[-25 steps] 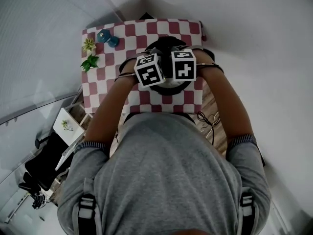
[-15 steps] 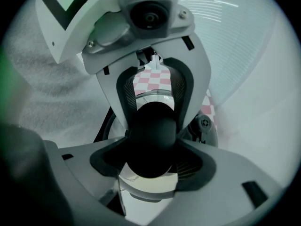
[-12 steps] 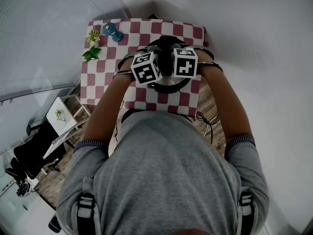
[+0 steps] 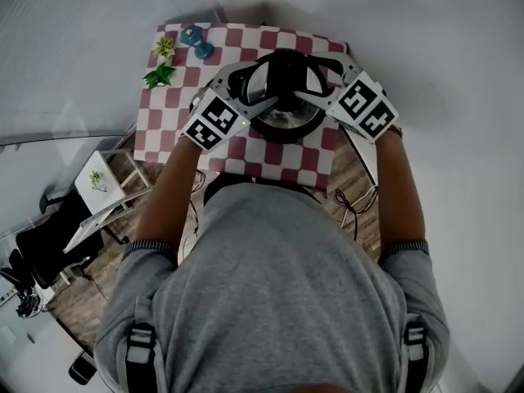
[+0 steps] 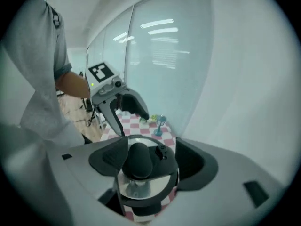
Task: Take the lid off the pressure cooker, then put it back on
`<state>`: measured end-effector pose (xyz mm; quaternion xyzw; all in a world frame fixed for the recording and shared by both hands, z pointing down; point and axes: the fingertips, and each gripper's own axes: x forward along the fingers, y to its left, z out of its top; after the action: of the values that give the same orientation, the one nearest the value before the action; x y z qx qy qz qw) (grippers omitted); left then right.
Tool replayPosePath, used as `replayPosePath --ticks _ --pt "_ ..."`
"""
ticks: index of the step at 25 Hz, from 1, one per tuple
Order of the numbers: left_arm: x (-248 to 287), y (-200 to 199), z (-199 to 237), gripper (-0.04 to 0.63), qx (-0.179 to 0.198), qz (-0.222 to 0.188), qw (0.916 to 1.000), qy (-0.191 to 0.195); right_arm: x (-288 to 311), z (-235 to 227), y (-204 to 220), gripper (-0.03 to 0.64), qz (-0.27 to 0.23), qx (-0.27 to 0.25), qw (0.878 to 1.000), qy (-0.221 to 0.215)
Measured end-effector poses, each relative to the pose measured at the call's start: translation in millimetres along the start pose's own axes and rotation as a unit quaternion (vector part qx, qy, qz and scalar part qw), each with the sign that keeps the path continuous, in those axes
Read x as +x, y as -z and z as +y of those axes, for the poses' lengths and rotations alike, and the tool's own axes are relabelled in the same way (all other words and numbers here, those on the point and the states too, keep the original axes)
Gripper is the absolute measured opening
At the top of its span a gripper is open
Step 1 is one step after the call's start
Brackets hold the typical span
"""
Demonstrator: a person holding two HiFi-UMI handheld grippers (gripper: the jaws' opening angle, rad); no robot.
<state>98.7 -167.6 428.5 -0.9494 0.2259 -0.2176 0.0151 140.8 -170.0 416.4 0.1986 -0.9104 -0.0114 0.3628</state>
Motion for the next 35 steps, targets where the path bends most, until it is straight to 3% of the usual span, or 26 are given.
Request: replayPosePath --ticks 3,6,10,15,19,22,27,35 --pt "-23.1 -22.3 -4.1 0.328 -0.061 -0.082 0.9945 -0.021 -26.8 -0.1 -9.5 0.315 -0.075 0.056 0.994 0.055" --pt "-42.9 -33.1 -16.1 0.327 -0.105 -0.133 0.9853 -0.024 -46.3 15.5 -9.3 0.307 -0.126 0.088 0.984 0.090" --pt "-62.2 -42.3 -33.2 0.285 -0.102 -0.170 0.9796 -0.033 -62.0 49.3 -13.0 0.275 -0.182 0.086 0.974 0.107" --pt "-75.0 -42.1 -56.4 0.230 -0.096 -0.197 0.9745 -0.045 -69.3 87.8 -11.5 0.209 -0.248 0.122 0.956 0.102" --pt "-81.4 -40.8 -72.2 0.166 -0.098 -0.210 0.9717 -0.047 -77.1 98.6 -4.4 0.161 -0.269 0.144 0.944 0.130" --pt "-87.0 -41.8 -76.0 0.113 -0.101 -0.217 0.9694 -0.055 -82.0 102.3 -0.6 0.088 -0.280 0.156 0.935 0.149" --pt "-95.4 -41.0 -79.3 0.040 -0.106 -0.225 0.9662 -0.067 -79.8 113.9 -1.7 0.032 -0.262 0.124 0.941 0.172" --pt "-93.2 -40.6 -84.7 0.025 -0.095 -0.224 0.9681 -0.059 -79.8 117.9 -5.9 0.008 -0.266 0.126 0.940 0.173"
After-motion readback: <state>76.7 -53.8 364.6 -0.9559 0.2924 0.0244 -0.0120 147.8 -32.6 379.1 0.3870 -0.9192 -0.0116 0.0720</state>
